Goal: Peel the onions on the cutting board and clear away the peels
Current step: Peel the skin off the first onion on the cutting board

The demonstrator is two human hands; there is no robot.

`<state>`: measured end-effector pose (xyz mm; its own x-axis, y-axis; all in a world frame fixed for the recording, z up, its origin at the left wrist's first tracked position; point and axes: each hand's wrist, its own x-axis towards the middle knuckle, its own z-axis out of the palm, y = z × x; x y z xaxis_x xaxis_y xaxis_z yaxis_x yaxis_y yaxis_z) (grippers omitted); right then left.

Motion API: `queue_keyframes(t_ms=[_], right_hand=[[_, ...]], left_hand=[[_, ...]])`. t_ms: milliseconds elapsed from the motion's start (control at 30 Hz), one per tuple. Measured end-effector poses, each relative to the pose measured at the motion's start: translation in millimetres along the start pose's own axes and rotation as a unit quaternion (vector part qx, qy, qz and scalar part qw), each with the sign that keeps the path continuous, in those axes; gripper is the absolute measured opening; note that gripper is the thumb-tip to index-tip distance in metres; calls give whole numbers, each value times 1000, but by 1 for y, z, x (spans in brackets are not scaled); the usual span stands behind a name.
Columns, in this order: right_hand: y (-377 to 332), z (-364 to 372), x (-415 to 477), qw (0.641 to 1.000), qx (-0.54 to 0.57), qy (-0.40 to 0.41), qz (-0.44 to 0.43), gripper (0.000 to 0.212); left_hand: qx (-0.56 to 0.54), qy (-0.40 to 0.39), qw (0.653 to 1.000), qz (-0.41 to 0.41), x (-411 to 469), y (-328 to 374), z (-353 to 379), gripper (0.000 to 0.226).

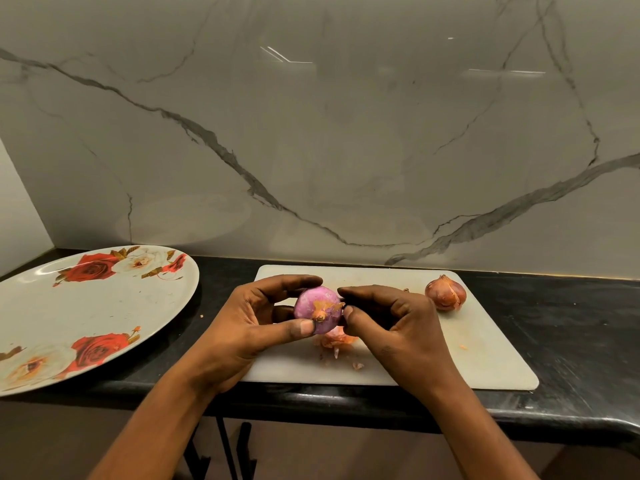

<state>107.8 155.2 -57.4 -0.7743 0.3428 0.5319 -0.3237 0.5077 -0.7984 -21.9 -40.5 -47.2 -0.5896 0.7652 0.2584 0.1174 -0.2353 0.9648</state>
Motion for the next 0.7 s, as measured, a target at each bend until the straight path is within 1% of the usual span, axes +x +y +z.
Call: queue_keyframes(t_ms=[67,167,367,600,700], right_hand=[[0,0,0,1000,1,11,-1,24],[-3,0,-2,999,-27,11,-36,19],[-3,2,-2,994,-71,18,-85,17],[2,5,-3,987,-121,15,-101,11],[1,5,-1,986,-137,10,-97,8]], left_hand=[[3,1,1000,2,1,-1,-1,58],[5,11,1000,-4,2,-2,-2,58],[30,25,999,5,2,-3,0,60],[66,29,997,17,2,-3,1,60],[45,19,999,13,2,-3,1,59]])
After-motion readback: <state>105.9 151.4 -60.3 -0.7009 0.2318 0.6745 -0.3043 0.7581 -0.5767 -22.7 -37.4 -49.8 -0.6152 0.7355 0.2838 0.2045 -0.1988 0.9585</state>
